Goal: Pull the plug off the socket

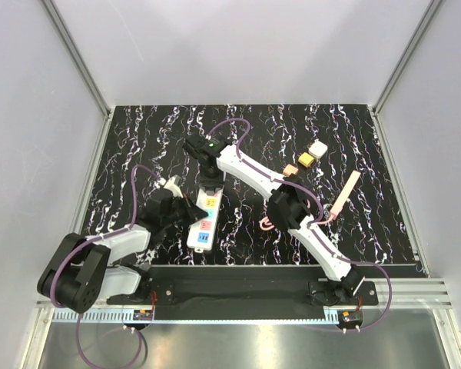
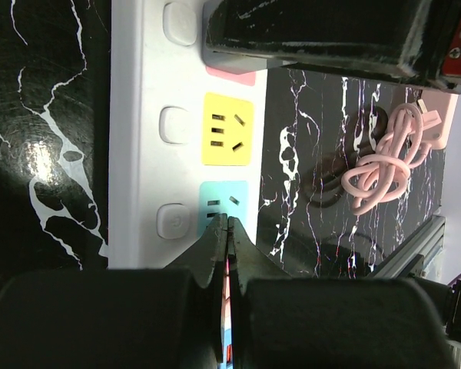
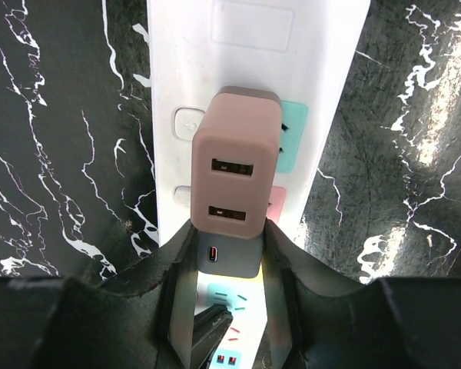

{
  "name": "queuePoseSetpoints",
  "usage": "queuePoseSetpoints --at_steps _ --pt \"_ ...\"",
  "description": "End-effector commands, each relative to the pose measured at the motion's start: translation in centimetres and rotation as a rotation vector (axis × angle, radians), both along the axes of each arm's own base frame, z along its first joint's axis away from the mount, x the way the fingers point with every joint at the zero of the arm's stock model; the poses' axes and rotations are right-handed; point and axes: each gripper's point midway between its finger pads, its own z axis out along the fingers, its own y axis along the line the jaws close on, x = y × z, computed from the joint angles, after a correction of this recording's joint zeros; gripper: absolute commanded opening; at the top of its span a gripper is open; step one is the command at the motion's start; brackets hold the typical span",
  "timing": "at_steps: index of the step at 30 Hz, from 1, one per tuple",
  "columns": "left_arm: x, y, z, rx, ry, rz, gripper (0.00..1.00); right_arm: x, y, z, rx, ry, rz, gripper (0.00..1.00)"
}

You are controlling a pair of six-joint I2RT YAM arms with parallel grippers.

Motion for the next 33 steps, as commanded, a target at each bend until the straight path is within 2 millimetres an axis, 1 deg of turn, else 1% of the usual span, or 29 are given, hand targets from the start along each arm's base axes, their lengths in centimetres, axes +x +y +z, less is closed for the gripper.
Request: queuePoseSetpoints --at_steps 1,3,6,9,10,12,13,16,18,24,28,30,31,33 --pt "-4.6 2.5 -5.9 0.165 0.231 -0.01 0.0 1.7 1.8 4.6 0.087 -0.129 0.004 0.0" --pt "-4.6 2.4 -5.9 0.167 0.231 -0.016 0.0 2.0 2.3 4.1 0.094 -0.135 0.009 0.0" --pt "-4.8 2.3 -6.2 0.169 0.244 -0.021 0.0 2.5 2.5 3.8 0.095 -0.142 -0.001 0.0" --pt "-4.9 2.2 -6.2 0.168 0.244 -0.026 0.0 2.4 2.5 4.6 0.106 -0.152 -0.002 0.0" --pt "-5.0 2.3 -6.3 0.17 0.246 -0.027 0.0 2.5 2.4 5.3 0.109 -0.165 -0.004 0.0" --pt "-5.0 2.3 -6.3 0.171 0.246 -0.024 0.0 2.7 2.2 6.2 0.11 -0.184 -0.004 0.0" --pt "-5.1 2.3 -6.4 0.173 0.25 -0.025 0.0 2.7 2.2 7.1 0.124 -0.197 -0.003 0.0" --pt "-4.9 2.2 -6.4 0.175 0.25 -0.026 0.0 2.4 2.3 8.7 0.152 -0.207 0.002 0.0" --pt "-4.8 2.2 -6.4 0.174 0.251 -0.025 0.0 2.1 2.3 9.1 0.153 -0.21 0.01 0.0" --pt "-4.6 2.0 -6.0 0.165 0.244 -0.026 0.0 1.5 2.1 9.4 0.141 -0.206 0.025 0.0" --pt "-4.7 2.2 -6.0 0.171 0.246 -0.024 0.0 1.3 2.0 10.9 0.139 -0.248 0.032 0.0" --pt "-4.7 2.2 -6.0 0.169 0.243 -0.024 0.0 1.5 1.6 11.2 0.105 -0.282 0.034 0.0" --pt "-4.8 2.2 -6.0 0.168 0.246 -0.022 0.0 0.9 1.6 11.0 0.083 -0.286 0.049 0.0" --pt "-4.7 2.1 -5.8 0.164 0.242 -0.021 0.0 0.5 1.4 11.0 0.061 -0.295 0.057 0.0"
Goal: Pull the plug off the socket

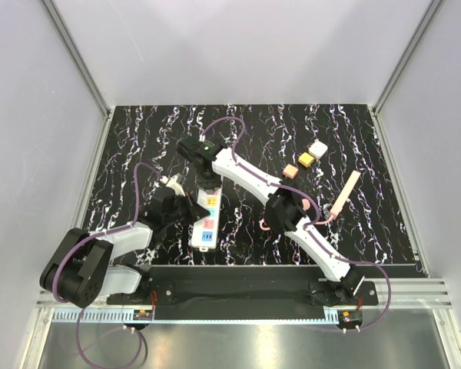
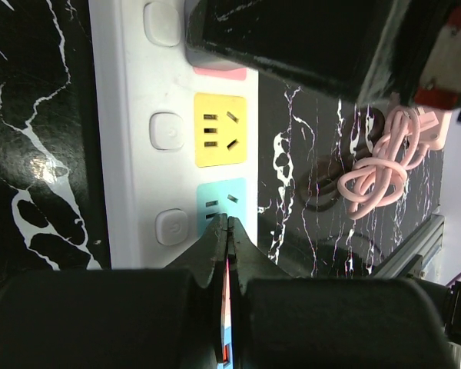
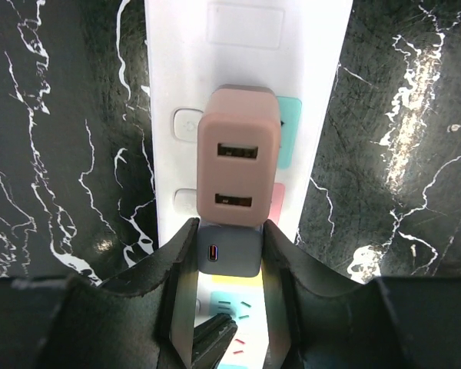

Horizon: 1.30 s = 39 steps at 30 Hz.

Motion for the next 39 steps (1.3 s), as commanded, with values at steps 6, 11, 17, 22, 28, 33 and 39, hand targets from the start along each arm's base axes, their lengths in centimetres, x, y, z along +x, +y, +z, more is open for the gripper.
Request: queuePoseSetpoints --at_steps 6,11,17,22,28,33,39 --pt "-4.9 2.6 -5.5 0.165 0.234 -0.009 0.0 -1.0 1.4 10.1 0.071 -0.235 0.044 0.0" --pt "-5.0 2.7 -5.6 0.171 0.234 -0.006 0.0 -1.1 1.9 10.3 0.091 -0.234 0.053 0.0" --pt "-5.3 3.0 -5.8 0.181 0.241 -0.004 0.0 -0.1 0.8 9.9 0.092 -0.209 0.041 0.0" --pt "-5.6 3.2 -6.1 0.184 0.244 -0.002 0.0 0.4 0.2 11.2 0.161 -0.222 0.029 0.0" --pt "-5.4 3.1 -5.7 0.181 0.234 -0.002 0.0 -1.0 0.4 12.5 0.203 -0.211 0.058 0.0" --pt "-5.3 3.3 -5.4 0.193 0.221 0.002 0.0 -1.5 -1.2 15.3 0.235 -0.25 0.044 0.0" --pt "-5.1 3.3 -4.9 0.186 0.204 -0.001 0.0 -1.3 -2.9 18.7 0.413 -0.311 0.051 0.0"
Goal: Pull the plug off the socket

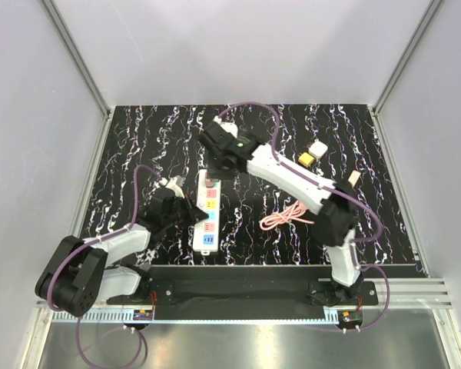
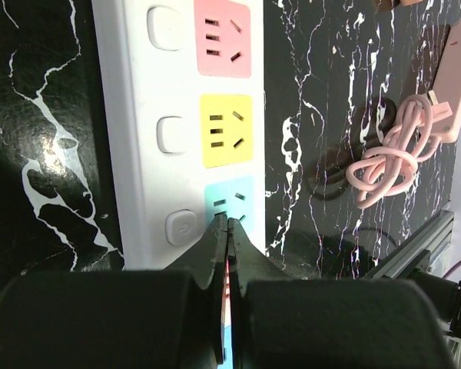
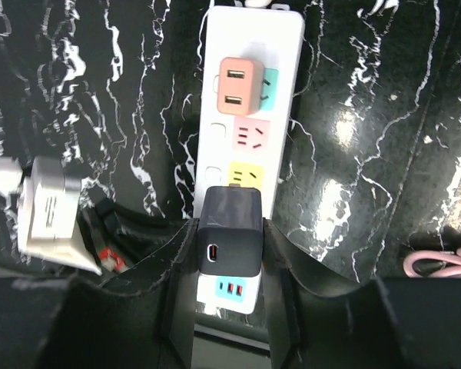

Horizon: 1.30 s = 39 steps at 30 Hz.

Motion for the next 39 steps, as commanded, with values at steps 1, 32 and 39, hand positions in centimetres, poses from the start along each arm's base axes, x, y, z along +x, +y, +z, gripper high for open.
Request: queuePoseSetpoints --at_steps 1,32,39 --pt "-4.1 2.8 -4.9 0.155 0.175 0.001 0.0 1.5 -2.2 5.9 0.208 -0.12 -0.026 0.0" --pt "-4.3 2.9 -4.9 0.15 0.181 0.009 0.0 7.9 -20.1 -8.5 0.609 0.056 -0.45 0.0" --pt "-4.4 2.9 -5.1 0.154 0.187 0.008 0.0 8.3 -20.1 -10.9 0.613 0.102 -0.51 0.0"
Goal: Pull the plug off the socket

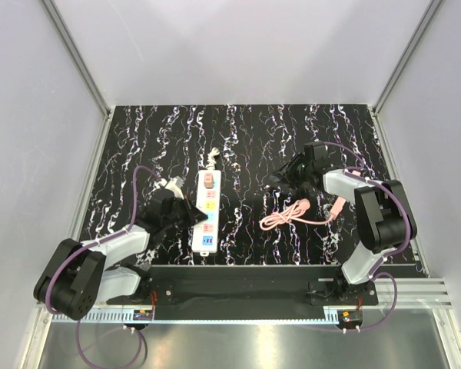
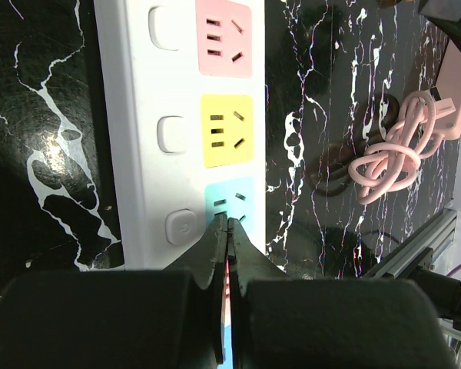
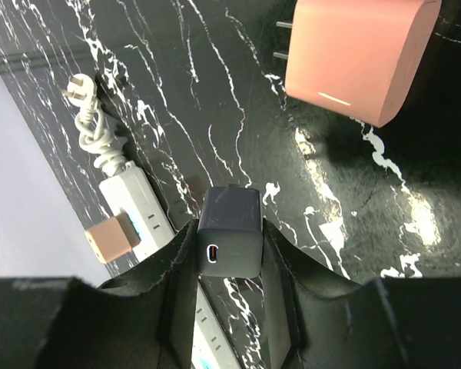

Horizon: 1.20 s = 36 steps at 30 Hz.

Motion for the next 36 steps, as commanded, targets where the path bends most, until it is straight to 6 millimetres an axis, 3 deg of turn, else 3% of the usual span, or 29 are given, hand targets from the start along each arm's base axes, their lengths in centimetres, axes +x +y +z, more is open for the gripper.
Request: queuePoseSetpoints --at_steps 1,8,19,22,32,36 --pt "-4.1 2.7 -5.2 0.147 0.188 0.006 0.0 1.3 0.6 0.4 0.043 -0.035 -0.029 0.0" --pt "-4.1 2.7 -5.1 0.15 0.184 0.002 0.0 1.5 0.1 -0.7 0.079 -0.034 -0.107 0.06" --pt "-3.7 2.4 -5.0 0.144 0.186 0.0 0.0 -0.3 -0.2 -3.0 0.06 0.034 -0.123 0.2" --pt "-3.7 2.4 -4.9 0.14 0.182 -0.002 0.0 -0.4 0.1 -3.0 0.07 0.042 -0.111 0.24" --pt "-4.0 2.5 -5.1 0.141 0.184 0.002 0.0 -1.3 0.2 -2.4 0.073 0.052 -0.092 0.51" --pt "-3.9 2.4 -5.1 0.138 0.184 0.0 0.0 -1.4 0.3 -1.8 0.078 0.041 -0.078 0.55"
